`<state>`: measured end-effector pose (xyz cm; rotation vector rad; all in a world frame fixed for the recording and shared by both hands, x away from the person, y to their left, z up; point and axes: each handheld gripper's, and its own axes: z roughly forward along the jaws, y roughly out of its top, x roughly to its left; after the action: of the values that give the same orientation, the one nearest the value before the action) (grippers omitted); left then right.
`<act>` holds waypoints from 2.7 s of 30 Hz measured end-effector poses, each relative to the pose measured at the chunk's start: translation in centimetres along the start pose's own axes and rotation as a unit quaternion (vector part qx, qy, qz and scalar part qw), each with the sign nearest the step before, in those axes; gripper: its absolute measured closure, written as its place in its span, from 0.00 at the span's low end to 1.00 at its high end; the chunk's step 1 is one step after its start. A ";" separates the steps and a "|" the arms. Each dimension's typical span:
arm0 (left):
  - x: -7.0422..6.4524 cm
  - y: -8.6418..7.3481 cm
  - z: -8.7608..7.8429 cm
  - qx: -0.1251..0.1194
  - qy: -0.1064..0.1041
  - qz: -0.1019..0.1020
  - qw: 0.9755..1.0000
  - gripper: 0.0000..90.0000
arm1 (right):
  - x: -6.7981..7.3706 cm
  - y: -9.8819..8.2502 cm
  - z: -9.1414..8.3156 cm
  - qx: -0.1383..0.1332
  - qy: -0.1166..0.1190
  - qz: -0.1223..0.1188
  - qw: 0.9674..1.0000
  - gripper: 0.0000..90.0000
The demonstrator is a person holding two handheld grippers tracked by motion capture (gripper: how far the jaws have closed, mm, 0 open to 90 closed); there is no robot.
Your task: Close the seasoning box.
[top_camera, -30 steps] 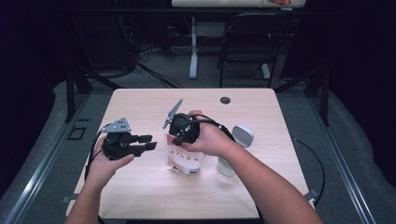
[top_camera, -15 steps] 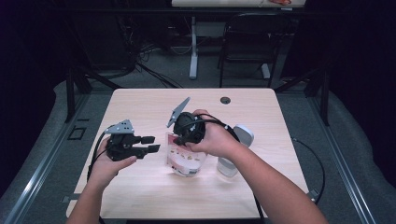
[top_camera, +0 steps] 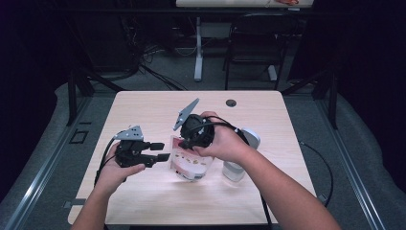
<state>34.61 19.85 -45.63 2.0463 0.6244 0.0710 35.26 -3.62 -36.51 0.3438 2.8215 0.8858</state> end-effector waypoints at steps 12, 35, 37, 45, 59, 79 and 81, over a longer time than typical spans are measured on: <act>-0.3 -0.2 1.0 0.002 -0.014 0.009 1.000 0.47 | 0.3 0.5 -1.3 -0.009 -0.002 -0.010 1.000 1.00; -0.5 -1.1 3.4 0.019 -0.040 0.022 0.999 0.45 | 0.4 0.9 -2.1 -0.018 -0.004 -0.016 1.000 1.00; -0.6 -1.1 3.6 0.021 -0.043 0.025 0.999 0.44 | 0.4 0.9 -2.2 -0.017 -0.004 -0.017 1.000 1.00; -0.8 -1.2 4.3 0.032 -0.038 0.040 0.998 0.44 | 0.2 0.9 -2.6 -0.022 -0.008 -0.016 1.000 1.00; -1.0 -1.4 5.0 0.033 -0.043 0.048 0.997 0.45 | 0.2 0.8 -3.3 -0.029 -0.011 -0.016 0.999 1.00; -1.0 -1.9 6.5 0.021 -0.061 0.038 0.997 0.43 | 0.5 1.1 -3.9 -0.035 -0.014 -0.026 0.999 1.00; -1.0 -1.9 6.4 0.021 -0.058 0.041 0.997 0.45 | 0.5 1.2 -4.0 -0.035 -0.014 -0.028 0.999 1.00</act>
<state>34.88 15.11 -50.44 2.1001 0.4726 -0.0130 34.08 -4.68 -32.67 0.2652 2.7516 0.9585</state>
